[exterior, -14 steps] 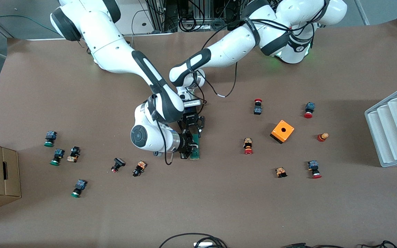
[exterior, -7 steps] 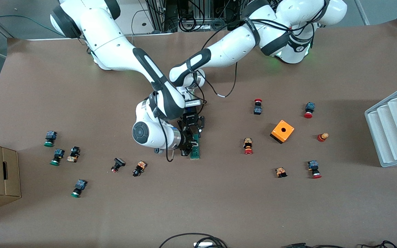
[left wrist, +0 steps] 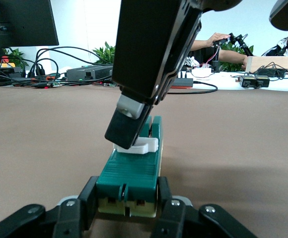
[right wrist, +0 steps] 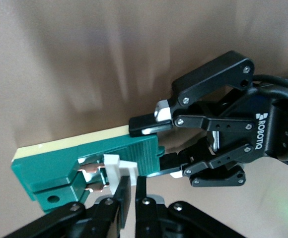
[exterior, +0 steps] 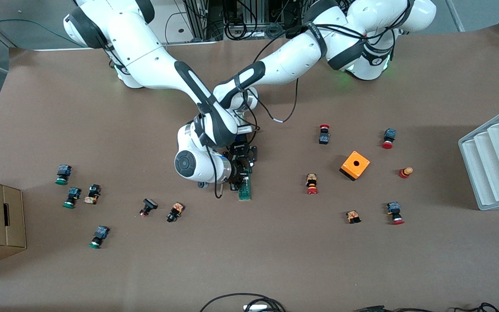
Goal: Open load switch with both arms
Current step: 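Open and withdraw the right gripper while the left gripper lifts off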
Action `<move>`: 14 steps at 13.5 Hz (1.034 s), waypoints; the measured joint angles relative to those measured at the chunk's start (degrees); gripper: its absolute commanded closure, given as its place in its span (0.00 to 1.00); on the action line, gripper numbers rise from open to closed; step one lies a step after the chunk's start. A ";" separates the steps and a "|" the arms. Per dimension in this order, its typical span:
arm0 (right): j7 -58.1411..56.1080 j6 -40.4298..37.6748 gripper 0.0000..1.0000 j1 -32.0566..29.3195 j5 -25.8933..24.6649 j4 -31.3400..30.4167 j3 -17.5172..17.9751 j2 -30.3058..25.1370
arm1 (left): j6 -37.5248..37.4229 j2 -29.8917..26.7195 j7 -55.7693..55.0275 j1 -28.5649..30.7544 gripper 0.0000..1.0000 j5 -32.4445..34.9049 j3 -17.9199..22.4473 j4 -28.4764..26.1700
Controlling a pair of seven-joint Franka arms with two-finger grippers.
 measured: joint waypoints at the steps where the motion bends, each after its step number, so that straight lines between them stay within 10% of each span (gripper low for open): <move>1: 0.00 0.00 0.88 0.00 0.00 0.00 0.00 0.00 | 0.00 0.00 0.00 0.00 0.47 0.00 0.00 0.00; 5: 0.00 0.00 0.83 -0.03 0.00 0.00 0.00 0.00 | 0.07 0.00 0.00 0.01 0.45 0.00 0.00 0.00; 9: 0.08 -1.69 0.00 -0.40 0.00 -0.03 0.24 -0.46 | 0.41 0.00 0.00 0.02 0.27 0.02 0.00 0.02; 11: 0.04 -2.38 0.00 -1.84 -2.35 0.37 0.06 -1.58 | 0.45 -0.01 0.00 0.02 0.04 0.04 -0.01 0.07; 14: -2.68 -3.85 0.00 -5.56 -8.49 1.11 -0.03 -4.91 | 0.48 -0.12 0.00 0.02 0.00 0.06 -0.01 0.34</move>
